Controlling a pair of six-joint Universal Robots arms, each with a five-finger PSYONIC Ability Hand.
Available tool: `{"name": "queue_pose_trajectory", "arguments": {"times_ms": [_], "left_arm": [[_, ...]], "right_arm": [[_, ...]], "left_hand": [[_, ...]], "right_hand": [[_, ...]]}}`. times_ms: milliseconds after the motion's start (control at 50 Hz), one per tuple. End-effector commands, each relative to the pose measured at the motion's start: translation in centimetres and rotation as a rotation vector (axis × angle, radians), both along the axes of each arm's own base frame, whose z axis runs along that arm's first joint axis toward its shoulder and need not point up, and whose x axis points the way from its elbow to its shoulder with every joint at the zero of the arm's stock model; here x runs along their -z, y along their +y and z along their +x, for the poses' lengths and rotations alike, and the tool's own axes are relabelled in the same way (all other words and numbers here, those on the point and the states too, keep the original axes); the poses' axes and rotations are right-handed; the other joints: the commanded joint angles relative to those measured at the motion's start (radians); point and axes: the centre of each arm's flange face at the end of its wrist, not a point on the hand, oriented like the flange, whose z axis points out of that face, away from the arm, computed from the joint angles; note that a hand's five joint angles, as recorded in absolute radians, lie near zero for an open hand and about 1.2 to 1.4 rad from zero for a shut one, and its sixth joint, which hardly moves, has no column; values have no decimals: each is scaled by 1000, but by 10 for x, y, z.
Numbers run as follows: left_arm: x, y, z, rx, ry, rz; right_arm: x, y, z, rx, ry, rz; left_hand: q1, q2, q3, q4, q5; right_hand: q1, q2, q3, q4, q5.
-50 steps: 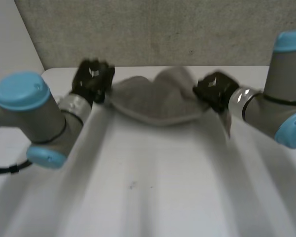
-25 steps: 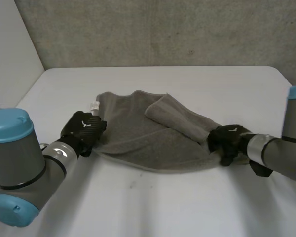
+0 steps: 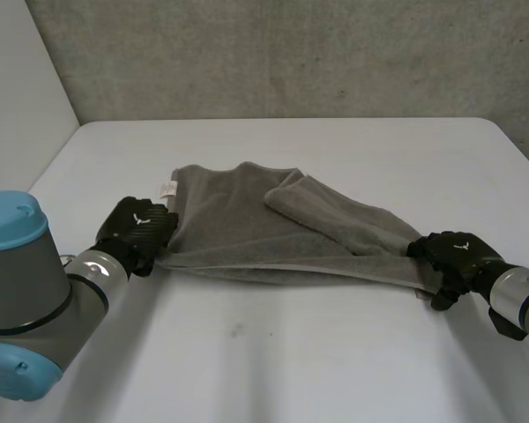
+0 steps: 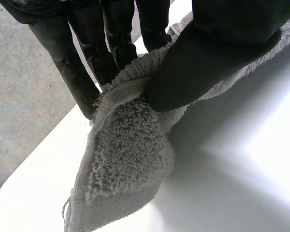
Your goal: Fold the towel.
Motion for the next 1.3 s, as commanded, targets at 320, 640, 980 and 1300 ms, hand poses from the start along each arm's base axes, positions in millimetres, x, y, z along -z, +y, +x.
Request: {"name": "queue_pose_trajectory", "arguments": {"times_ms": [320, 640, 980, 1300], "left_arm": [[11, 5, -3, 12, -8, 35], [-16, -14, 25, -64, 125, 19], [16, 6, 40, -76, 181, 223], [41, 6, 38, -70, 152, 279]], "right_arm": [[-40, -25, -6, 65, -89, -130], [-45, -27, -7, 50, -48, -79], [-31, -22, -4, 34, -49, -31], [-29, -18, -5, 36, -52, -18]], "left_hand": [[-201, -221, -220, -221, -218], [-682, -702, -700, -702, -699], [-623, -643, -641, -643, -640], [-574, -593, -592, -593, -590]], "right_hand": [[925, 850, 853, 858, 853], [925, 850, 853, 858, 853], [925, 850, 853, 858, 853], [925, 850, 853, 858, 853]]}}
